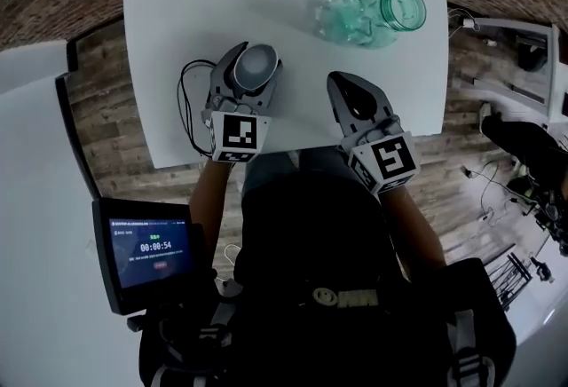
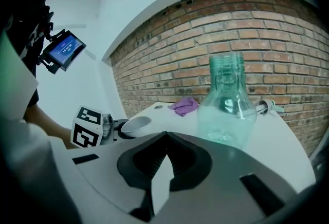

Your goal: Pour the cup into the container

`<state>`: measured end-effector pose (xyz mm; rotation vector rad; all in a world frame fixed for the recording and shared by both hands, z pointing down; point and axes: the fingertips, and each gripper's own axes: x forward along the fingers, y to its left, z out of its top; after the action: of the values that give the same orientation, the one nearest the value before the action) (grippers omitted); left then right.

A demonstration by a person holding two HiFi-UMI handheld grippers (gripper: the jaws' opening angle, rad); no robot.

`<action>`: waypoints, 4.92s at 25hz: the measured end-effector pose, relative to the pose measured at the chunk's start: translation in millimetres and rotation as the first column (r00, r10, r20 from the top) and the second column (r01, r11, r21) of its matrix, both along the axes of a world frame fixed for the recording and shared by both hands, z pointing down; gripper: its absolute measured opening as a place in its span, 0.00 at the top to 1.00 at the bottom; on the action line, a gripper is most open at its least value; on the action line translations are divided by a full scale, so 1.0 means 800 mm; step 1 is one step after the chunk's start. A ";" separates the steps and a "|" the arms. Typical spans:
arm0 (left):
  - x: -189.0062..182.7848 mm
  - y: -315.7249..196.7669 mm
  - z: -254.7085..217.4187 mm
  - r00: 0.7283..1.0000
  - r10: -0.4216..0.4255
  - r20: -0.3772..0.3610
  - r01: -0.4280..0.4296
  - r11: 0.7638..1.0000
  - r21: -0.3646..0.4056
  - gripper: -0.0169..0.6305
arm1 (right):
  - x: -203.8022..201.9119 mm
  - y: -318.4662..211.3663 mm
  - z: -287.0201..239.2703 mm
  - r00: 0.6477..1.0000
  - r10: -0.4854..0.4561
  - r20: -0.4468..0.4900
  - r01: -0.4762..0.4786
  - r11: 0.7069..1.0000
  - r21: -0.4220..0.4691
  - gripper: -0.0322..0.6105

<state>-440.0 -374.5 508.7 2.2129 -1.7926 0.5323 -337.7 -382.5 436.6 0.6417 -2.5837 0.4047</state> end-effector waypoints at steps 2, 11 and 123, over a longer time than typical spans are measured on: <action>-0.001 -0.003 0.017 1.000 0.006 0.001 -0.006 1.000 -0.029 0.53 | 0.001 0.000 0.011 1.000 0.014 -0.007 -0.014 1.000 -0.015 0.96; -0.002 -0.008 0.036 0.999 -0.003 -0.039 0.000 0.996 -0.087 0.53 | 0.012 0.009 0.023 0.999 0.039 -0.031 -0.040 0.999 -0.027 0.96; 0.269 0.471 -0.226 0.939 -0.341 0.034 0.325 0.917 0.233 0.97 | 0.247 0.397 -0.078 0.964 -0.083 0.252 0.055 0.992 0.117 0.96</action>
<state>-224.5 2.5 327.6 1.9706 -2.3093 0.3564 -140.4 -65.2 373.8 0.5656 -2.8831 0.3453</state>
